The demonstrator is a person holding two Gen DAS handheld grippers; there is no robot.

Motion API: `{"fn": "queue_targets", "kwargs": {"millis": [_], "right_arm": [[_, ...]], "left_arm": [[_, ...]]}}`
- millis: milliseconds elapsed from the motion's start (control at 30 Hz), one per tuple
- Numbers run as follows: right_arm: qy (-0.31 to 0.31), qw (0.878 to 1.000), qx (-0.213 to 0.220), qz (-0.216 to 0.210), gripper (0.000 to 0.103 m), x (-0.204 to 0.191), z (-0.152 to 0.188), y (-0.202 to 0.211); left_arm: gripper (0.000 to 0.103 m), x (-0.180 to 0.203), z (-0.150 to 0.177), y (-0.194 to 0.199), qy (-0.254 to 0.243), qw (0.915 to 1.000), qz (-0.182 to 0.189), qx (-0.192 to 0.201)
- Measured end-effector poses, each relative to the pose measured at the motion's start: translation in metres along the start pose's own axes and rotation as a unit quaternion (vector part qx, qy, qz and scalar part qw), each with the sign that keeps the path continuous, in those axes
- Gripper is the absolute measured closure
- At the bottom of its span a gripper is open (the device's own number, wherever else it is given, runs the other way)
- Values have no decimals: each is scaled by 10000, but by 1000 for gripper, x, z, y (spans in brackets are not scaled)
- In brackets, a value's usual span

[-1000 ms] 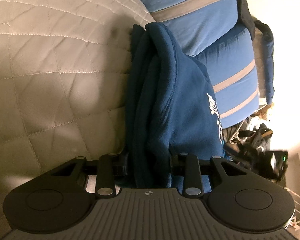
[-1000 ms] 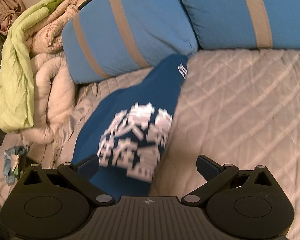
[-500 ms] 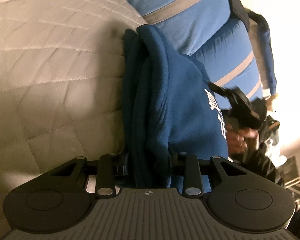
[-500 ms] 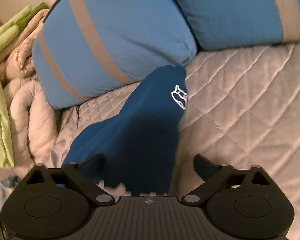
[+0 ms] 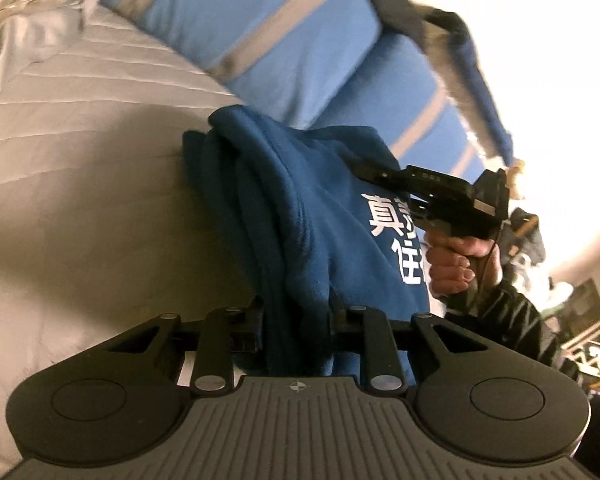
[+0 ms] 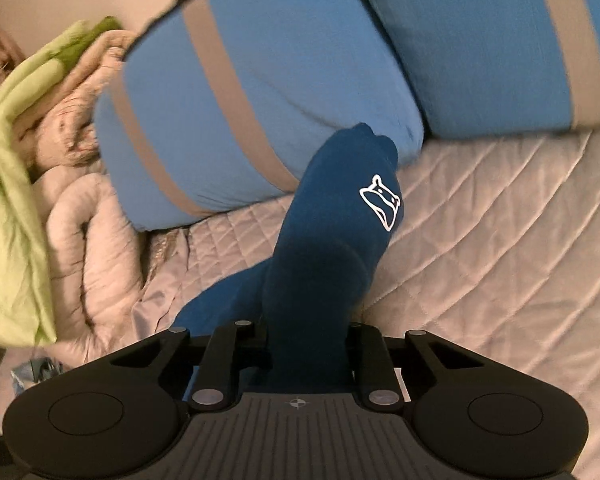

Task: Fold clothes
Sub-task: 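Lift the bundle with both grippers, set it by the pillows, open both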

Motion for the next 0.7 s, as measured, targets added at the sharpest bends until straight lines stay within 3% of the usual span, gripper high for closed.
{"fn": "queue_targets", "kwargs": {"millis": [233, 400, 533, 633, 667, 700], "right_arm": [[388, 9988, 18, 309, 81, 1, 11, 58], [371, 9989, 95, 277, 81, -10, 16, 52], [577, 9979, 303, 49, 81, -48, -2, 36], [858, 9936, 645, -365, 80, -94, -35, 25], [950, 9909, 813, -497, 76, -111, -48, 21], [1124, 9876, 1004, -436, 62, -125, -58, 15]], "left_arm": [[77, 28, 11, -1, 329, 9987, 169, -364], [77, 23, 8, 7, 260, 9993, -45, -250], [78, 14, -17, 42, 142, 9987, -323, 373], [77, 16, -49, 78, -181, 9921, -633, 1066], [73, 18, -63, 89, -384, 9870, -816, 1332], [66, 20, -76, 100, -587, 9804, -998, 1597]]}}
Point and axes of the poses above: each gripper's, at about its wrist camera, not at the fingertips, and y roughly against the way its jaws point, x to its right, z to its underside, the point moved 2 cm from there along -y, roughly the way its jaws point, and after that the axes turned 9 degrees about z, right-handed, at the moved point
